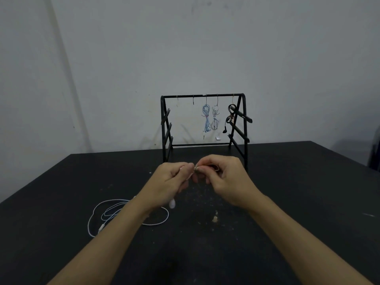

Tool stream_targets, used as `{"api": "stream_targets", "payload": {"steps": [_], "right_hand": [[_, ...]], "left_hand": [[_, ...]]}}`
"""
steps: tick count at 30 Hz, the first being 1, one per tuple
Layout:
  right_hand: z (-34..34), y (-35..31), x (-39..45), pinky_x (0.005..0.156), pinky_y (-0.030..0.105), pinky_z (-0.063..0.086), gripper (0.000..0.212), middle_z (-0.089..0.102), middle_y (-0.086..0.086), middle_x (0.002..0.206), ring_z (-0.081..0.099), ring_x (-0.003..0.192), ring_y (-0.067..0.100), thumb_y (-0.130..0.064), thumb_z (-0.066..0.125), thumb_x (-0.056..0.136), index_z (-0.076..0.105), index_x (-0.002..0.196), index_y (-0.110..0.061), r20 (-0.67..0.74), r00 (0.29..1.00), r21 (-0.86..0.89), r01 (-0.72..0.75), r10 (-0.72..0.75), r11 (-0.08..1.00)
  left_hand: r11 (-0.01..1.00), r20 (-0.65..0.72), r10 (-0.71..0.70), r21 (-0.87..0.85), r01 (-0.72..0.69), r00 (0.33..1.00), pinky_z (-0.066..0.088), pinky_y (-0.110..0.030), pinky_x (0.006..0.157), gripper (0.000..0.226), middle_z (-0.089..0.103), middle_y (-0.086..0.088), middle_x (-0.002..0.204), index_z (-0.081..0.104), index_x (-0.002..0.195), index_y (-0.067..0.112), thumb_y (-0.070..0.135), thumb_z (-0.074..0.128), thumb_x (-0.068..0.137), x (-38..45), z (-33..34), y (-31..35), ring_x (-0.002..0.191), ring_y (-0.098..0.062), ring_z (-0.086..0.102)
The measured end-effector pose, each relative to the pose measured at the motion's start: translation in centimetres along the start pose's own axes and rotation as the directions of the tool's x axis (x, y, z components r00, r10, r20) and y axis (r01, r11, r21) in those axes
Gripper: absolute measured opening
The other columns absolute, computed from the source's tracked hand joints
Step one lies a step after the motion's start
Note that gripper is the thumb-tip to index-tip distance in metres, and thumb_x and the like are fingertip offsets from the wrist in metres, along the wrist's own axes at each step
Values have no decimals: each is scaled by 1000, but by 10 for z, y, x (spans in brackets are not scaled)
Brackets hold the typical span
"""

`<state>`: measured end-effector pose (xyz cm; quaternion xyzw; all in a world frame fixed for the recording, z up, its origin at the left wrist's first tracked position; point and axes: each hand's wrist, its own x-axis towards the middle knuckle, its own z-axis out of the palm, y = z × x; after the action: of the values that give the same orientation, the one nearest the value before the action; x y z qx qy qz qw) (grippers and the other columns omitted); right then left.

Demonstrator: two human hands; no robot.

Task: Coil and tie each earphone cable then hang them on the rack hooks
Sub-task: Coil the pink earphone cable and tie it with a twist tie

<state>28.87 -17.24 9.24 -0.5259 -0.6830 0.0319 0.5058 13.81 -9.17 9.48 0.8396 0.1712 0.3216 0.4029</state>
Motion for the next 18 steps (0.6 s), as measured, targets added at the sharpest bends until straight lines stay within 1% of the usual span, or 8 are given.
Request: {"api": "stream_targets", "payload": {"steps": [3,5,8,11,12,14,16,18], "right_hand": [[3,-6,2,60,7,42,11,60,-5,71,50,58,-5,-7,57,86,67,85,-2,-80,979,-124,177,-188,976],[5,-9,4,63,4,38,13,60,1,70,45,61,-4,-6,55,86,65,83,1,-97,945,-221,284,-311,933],[9,-7,2,64,13,41,14,60,10,71,48,64,8,-2,51,87,64,86,3,-77,909,-311,369,-410,876],[11,-4,-2,65,16,42,15,60,11,73,50,67,11,1,51,86,65,92,3,-53,894,-339,403,-445,850],[11,-3,-2,65,14,42,15,60,10,72,50,66,10,0,52,86,65,92,3,-38,902,-328,395,-430,858],[7,-2,0,63,12,43,14,63,8,70,52,64,9,-4,55,87,68,89,0,-9,946,-255,311,-324,916],[3,-3,1,63,19,50,15,67,7,71,59,64,13,-8,58,89,72,87,-5,17,995,-97,101,-100,990],[0,-2,2,62,25,53,14,70,4,75,63,64,13,-14,62,88,75,92,-10,75,994,59,-81,77,995]], "left_hand": [[986,-38,-75,-153,69,996,34,-18,28,51,33,7,39,59,63,8,48,39,86,0,3,7,33,-7,29],[932,-19,-169,-327,153,985,27,-15,33,53,27,5,36,58,52,9,49,42,83,0,5,11,35,-10,23],[796,63,-294,-535,281,954,12,-26,48,51,22,5,31,53,40,11,44,48,78,1,10,14,31,-9,19],[693,154,-345,-624,362,926,8,-26,47,45,21,7,30,51,39,12,38,49,75,2,12,13,29,-6,16],[697,163,-342,-617,366,926,8,-24,45,45,22,8,31,52,41,12,38,49,78,2,12,12,30,-5,15],[793,111,-315,-514,326,943,12,-20,40,46,25,6,36,57,49,11,41,49,82,1,9,8,32,-6,17],[924,15,-261,-285,255,965,23,-17,35,46,30,5,43,63,60,9,43,49,88,-1,5,3,36,-8,23],[983,-55,-171,-83,166,984,30,-23,36,49,34,4,48,60,70,0,42,47,92,-3,3,1,40,-8,28]]}}
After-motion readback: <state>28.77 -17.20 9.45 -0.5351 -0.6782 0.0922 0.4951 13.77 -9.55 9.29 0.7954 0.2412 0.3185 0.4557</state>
